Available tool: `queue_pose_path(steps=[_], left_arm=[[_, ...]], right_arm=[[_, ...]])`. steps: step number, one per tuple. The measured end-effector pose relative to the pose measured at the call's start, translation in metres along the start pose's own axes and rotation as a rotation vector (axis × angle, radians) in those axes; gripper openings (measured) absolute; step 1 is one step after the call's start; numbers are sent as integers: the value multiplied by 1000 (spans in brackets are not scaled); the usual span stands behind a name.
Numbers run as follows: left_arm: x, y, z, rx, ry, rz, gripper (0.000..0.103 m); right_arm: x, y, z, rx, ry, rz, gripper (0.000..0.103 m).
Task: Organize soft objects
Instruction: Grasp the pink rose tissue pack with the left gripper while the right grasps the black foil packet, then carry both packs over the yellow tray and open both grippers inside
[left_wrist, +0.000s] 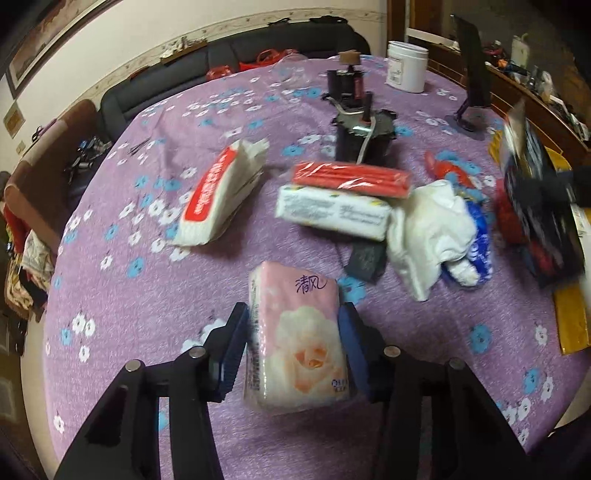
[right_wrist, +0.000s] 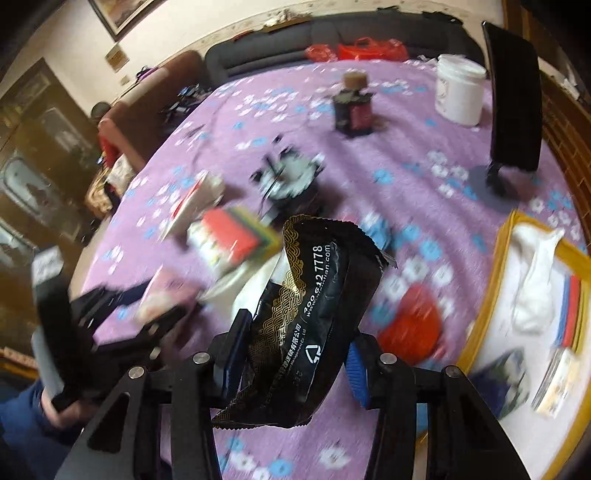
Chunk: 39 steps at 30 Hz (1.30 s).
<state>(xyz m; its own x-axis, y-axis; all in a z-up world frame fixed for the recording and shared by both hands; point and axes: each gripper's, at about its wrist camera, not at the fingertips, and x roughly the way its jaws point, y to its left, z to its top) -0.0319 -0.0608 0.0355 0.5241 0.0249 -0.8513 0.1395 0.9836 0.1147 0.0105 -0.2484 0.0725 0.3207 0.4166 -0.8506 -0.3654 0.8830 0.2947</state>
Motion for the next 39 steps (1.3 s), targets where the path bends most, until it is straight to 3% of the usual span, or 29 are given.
queue_pose_path(steps=[13, 23, 33, 39], left_arm=[[4, 10, 5, -61, 13, -60, 42], [-15, -1, 15, -27, -42, -84, 41], [-37, -47, 38, 89, -98, -162, 41], [-47, -100, 54, 210, -124, -248, 41]], right_arm=[[-1, 10, -27, 11, 23, 29, 51], [-16, 11, -29, 19, -38, 60, 51], [-48, -25, -41, 128, -105, 53, 52], [-72, -58, -59, 218, -146, 8, 52]])
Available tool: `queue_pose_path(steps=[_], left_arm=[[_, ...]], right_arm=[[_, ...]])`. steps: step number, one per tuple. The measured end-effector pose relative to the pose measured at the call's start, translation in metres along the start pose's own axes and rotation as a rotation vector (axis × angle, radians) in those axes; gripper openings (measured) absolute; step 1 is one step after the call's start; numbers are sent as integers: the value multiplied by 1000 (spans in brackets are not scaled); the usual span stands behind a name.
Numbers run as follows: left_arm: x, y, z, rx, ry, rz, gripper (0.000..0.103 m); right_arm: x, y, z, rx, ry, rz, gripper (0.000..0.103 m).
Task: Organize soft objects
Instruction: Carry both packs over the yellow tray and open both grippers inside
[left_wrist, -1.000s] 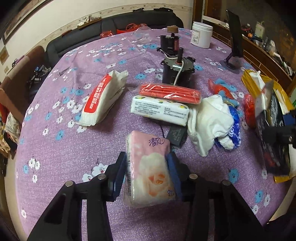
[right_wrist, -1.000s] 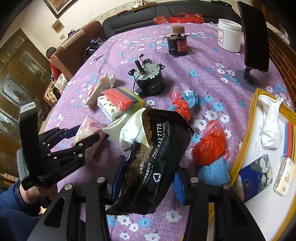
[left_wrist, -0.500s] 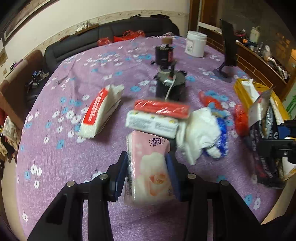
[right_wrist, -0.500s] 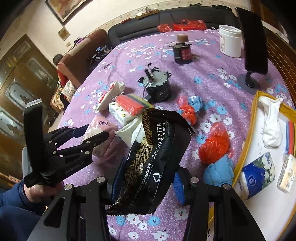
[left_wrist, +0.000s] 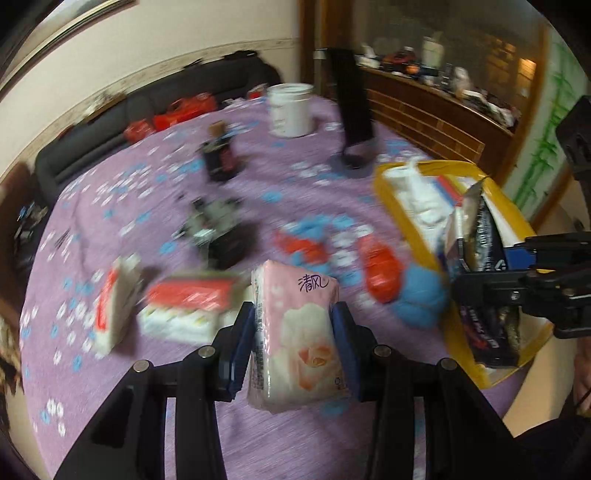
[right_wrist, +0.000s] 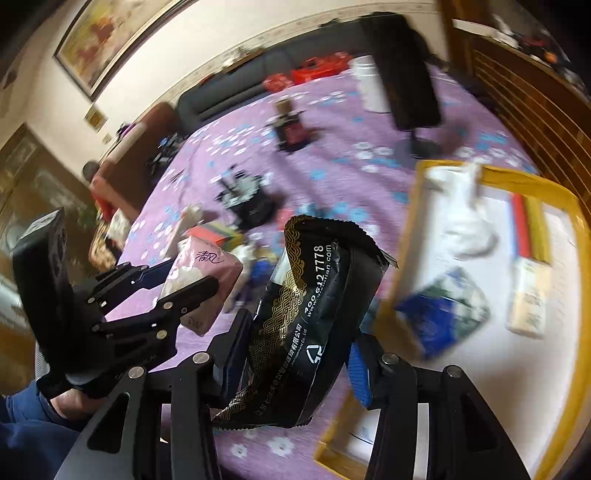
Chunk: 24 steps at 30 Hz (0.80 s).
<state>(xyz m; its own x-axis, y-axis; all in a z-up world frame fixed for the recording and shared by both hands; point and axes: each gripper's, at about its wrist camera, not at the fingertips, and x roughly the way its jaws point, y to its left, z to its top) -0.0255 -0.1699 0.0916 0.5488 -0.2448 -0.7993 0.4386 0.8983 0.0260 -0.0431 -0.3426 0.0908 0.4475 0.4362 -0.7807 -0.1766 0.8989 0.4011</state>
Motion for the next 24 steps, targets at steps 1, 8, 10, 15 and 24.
queue_pose_path(steps=[1, 8, 10, 15, 24], left_arm=[[1, -9, 4, 18, -1, -20, 41], [19, -80, 28, 145, 13, -174, 41], [27, -104, 31, 189, 23, -210, 41], [48, -147, 30, 265, 69, -281, 41], [65, -182, 21, 344, 110, -307, 41]], right_arm=[[-6, -10, -2, 27, -12, -19, 52], [-36, -73, -17, 210, -34, -177, 53], [-42, -92, -24, 263, -28, -215, 53], [-52, -122, -40, 339, -2, -262, 53], [-44, -137, -51, 364, 37, -277, 66]])
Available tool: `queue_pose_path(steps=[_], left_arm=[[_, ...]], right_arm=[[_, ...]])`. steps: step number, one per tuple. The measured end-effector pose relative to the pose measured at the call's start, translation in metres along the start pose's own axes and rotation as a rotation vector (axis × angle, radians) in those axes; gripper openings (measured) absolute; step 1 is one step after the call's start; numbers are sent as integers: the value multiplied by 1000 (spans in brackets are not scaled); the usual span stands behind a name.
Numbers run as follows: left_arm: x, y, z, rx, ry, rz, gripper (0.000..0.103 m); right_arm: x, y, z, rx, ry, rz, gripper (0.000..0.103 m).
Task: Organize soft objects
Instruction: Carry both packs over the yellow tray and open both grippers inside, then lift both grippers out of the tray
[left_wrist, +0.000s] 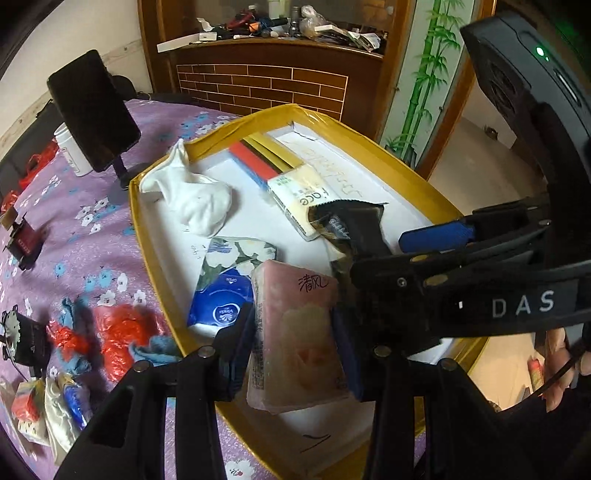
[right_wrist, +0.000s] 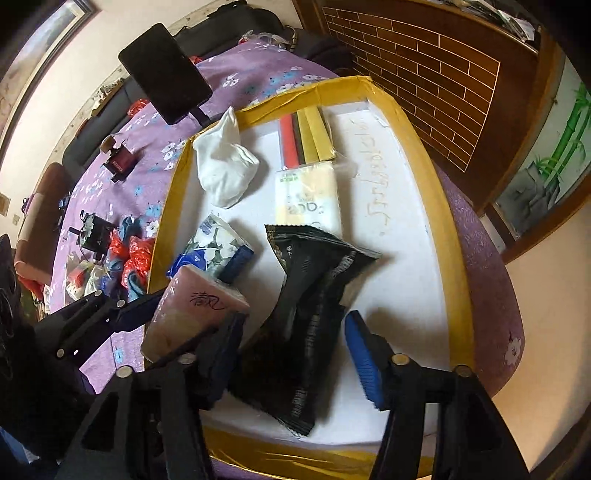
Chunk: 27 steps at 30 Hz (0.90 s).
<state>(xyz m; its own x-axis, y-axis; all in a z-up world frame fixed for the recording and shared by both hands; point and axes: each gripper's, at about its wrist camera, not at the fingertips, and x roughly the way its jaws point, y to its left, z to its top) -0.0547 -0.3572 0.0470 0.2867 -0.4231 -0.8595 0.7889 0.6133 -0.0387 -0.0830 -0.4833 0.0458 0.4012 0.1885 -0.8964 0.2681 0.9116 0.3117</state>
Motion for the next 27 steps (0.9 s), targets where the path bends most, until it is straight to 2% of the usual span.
queue_pose_path(steps=[4, 6, 9, 13, 16, 19, 22, 24, 25, 27], left_arm=[[-2, 0, 0, 5, -11, 6, 45], [-4, 2, 0, 1, -21, 11, 55], [-10, 7, -1, -16, -38, 4, 60], [-22, 17, -3, -41, -70, 18, 61], [-32, 28, -6, -72, -94, 33, 61], [-44, 42, -11, -105, -117, 61, 61], [-56, 55, -18, -133, -139, 93, 61], [-62, 63, -24, -157, -149, 106, 61], [-68, 71, -28, -179, -157, 118, 61], [-75, 83, -36, -215, -162, 139, 61]], right_arm=[[-2, -2, 3, 4, -14, -12, 73], [-5, -2, 5, 8, -31, -21, 73], [-14, 2, 8, -1, -86, -57, 73], [-38, 18, 13, -63, -226, -136, 73], [-60, 38, 15, -125, -339, -254, 86], [-85, 57, 12, -186, -485, -322, 89], [-98, 64, 12, -155, -545, -299, 94], [-98, 66, 14, -130, -546, -279, 94], [-95, 67, 18, -116, -526, -238, 94], [-87, 70, 21, -99, -493, -185, 85]])
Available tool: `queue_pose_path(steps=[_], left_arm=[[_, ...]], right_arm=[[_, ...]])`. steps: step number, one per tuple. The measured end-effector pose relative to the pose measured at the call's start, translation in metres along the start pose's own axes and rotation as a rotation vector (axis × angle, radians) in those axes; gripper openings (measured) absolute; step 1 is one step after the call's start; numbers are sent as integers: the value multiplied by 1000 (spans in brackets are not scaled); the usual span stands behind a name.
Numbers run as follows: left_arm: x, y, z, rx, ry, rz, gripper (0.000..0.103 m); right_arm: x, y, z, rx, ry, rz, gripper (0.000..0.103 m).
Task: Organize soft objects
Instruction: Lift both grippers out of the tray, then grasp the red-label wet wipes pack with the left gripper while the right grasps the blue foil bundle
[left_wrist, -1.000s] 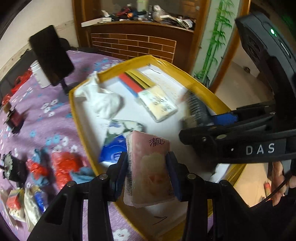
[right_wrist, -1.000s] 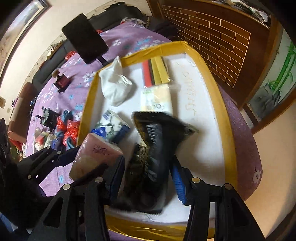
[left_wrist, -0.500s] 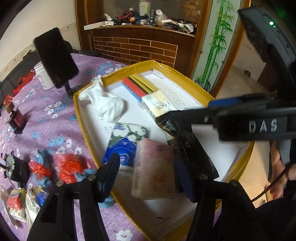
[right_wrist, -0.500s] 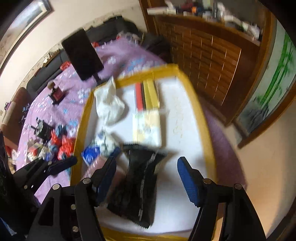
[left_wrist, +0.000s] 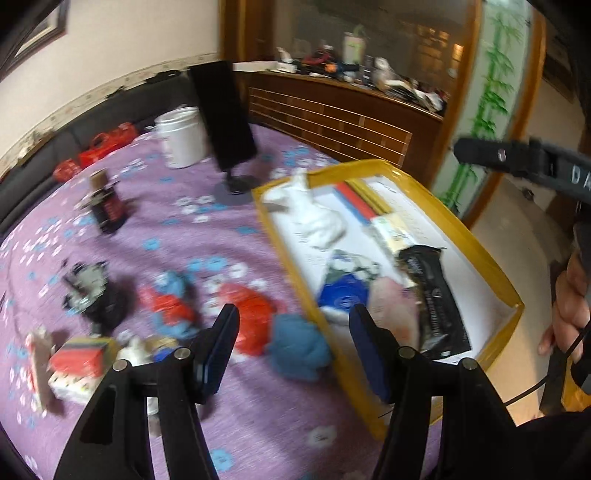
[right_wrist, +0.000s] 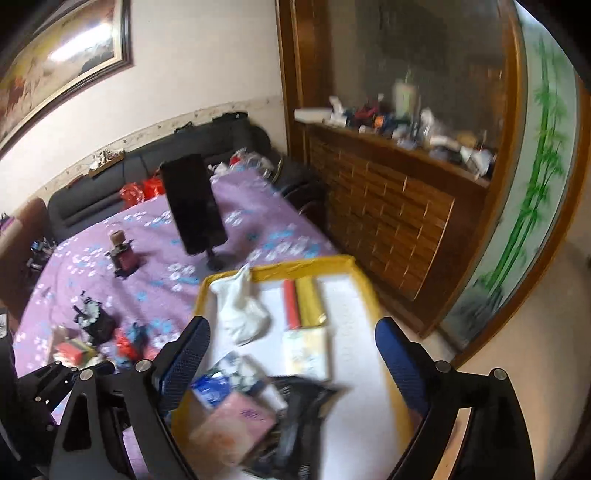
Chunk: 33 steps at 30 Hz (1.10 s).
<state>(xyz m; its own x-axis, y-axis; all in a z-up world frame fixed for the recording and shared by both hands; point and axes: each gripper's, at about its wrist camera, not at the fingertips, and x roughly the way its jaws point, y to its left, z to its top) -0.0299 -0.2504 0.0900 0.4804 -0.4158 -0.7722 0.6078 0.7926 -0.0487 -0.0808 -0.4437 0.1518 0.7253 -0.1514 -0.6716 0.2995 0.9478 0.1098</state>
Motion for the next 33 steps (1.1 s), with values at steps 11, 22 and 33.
queue_pose_path(steps=[11, 22, 33], left_arm=[[-39, 88, -28, -192, -20, 133, 63], [-63, 231, -73, -414, 50, 377, 76], [8, 292, -66, -375, 215, 464, 78]], right_arm=[[18, 87, -19, -165, 133, 253, 82], [27, 111, -37, -241, 219, 295, 82], [23, 98, -41, -203, 246, 308, 82]])
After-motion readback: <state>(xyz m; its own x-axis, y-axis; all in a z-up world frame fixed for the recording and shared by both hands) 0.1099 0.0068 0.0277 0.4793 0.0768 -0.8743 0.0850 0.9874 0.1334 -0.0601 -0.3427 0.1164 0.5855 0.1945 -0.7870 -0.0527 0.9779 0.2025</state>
